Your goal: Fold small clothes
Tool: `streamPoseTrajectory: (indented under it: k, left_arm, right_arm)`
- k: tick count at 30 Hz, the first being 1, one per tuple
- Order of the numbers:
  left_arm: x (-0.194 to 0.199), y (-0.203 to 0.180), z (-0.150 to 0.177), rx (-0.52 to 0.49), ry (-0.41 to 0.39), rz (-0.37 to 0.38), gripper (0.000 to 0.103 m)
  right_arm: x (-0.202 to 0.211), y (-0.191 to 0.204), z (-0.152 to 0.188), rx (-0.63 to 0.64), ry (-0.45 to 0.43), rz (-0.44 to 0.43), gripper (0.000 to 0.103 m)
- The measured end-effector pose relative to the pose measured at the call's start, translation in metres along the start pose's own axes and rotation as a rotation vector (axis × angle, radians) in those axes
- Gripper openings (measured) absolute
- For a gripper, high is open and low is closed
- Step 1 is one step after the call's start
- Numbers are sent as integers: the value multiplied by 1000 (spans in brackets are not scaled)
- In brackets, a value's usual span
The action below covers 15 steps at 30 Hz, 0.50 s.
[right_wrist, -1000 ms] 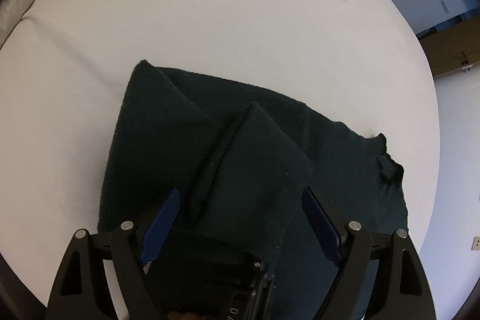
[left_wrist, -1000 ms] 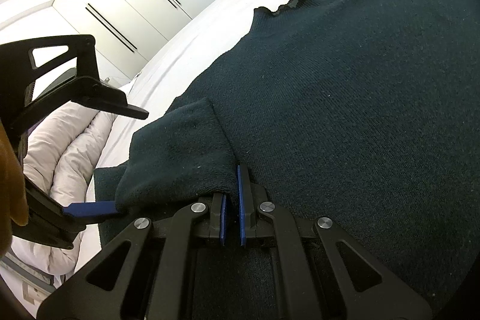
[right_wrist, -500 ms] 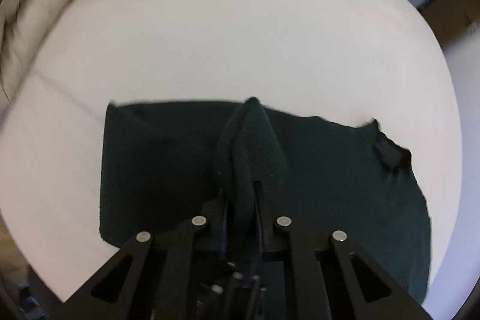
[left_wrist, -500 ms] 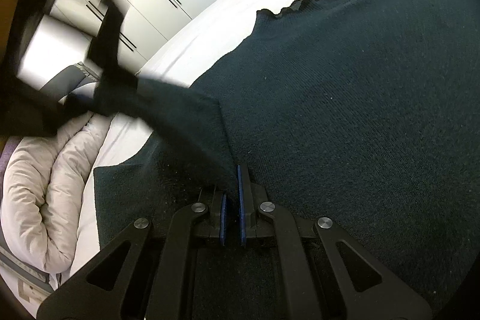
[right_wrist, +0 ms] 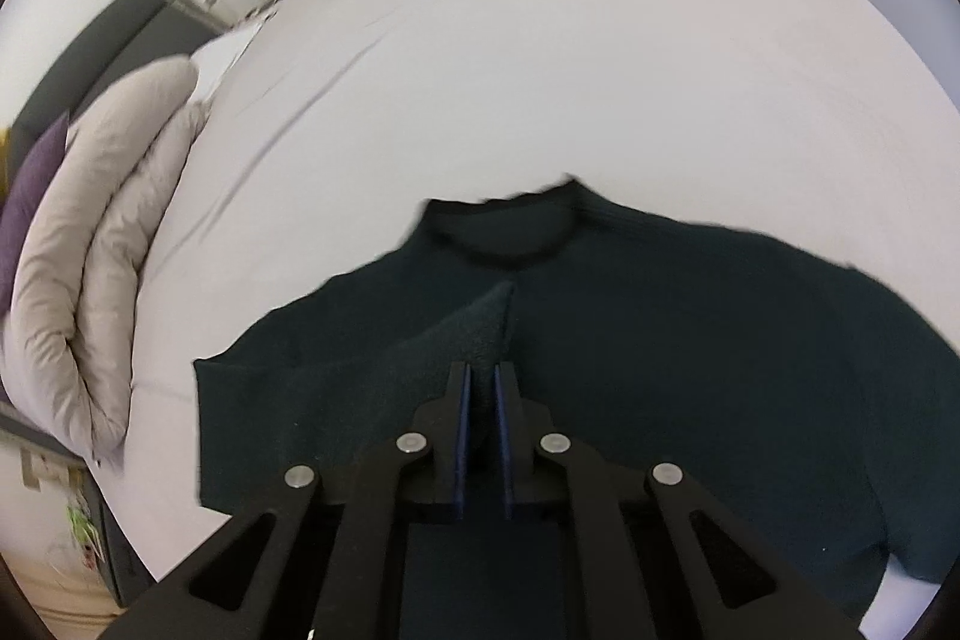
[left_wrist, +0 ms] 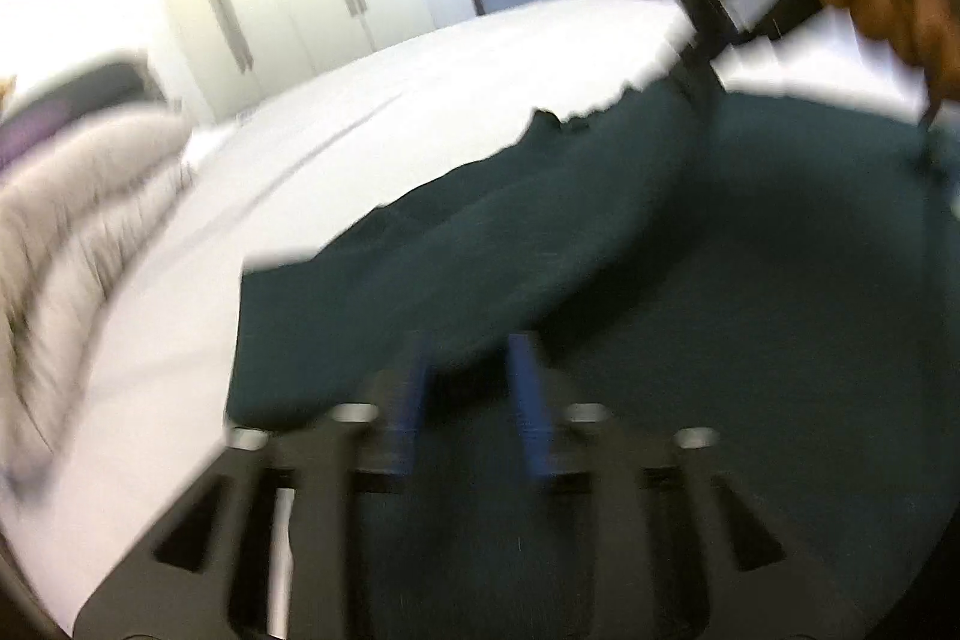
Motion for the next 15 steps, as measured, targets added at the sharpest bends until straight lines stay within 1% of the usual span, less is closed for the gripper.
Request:
streamPoseTrajectory:
  k: [1, 2, 4, 5, 6, 9, 10, 12, 14, 15]
  left_arm:
    - [7, 11, 6, 63, -12, 11, 87]
    - [13, 20, 11, 106, -27, 8, 91]
    - [21, 39, 22, 177, -31, -3, 91]
    - [23, 49, 26, 212, -29, -10, 91]
    - [25, 61, 30, 263, -29, -14, 91]
    - [23, 96, 43, 408, -21, -2, 89]
    - [22, 105, 46, 441, -13, 0, 87]
    - [19, 120, 50, 488, 10, 23, 80]
    - [16, 127, 46, 513, 19, 44, 65]
    - [16, 134, 42, 522, 14, 48, 63]
  right_arm:
    - [0, -9, 2, -17, -8, -9, 8]
    - [1, -21, 4, -52, -21, -25, 8]
    - [3, -30, 8, -100, -41, -53, 8]
    - [4, -41, 10, -130, -56, -70, 8]
    - [4, -48, 10, -147, -62, -72, 8]
    - [8, -69, 13, -227, -89, -100, 8]
    - [9, -76, 13, -248, -98, -110, 8]
    - [7, -86, 15, -267, -89, -125, 8]
    - [-1, -91, 17, -266, -66, -117, 8]
    - [-3, -93, 19, -269, -65, -116, 8]
Point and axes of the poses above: each gripper's, at about its wrist camera, not at the fingertips, and x roughly against the way its jaws point, y to its left, z to its underside, the point moved 2 cm from there along -x, roughly the way its jaws point, and after that the axes turned 6 degrees about -x, right-handed, at the moved point
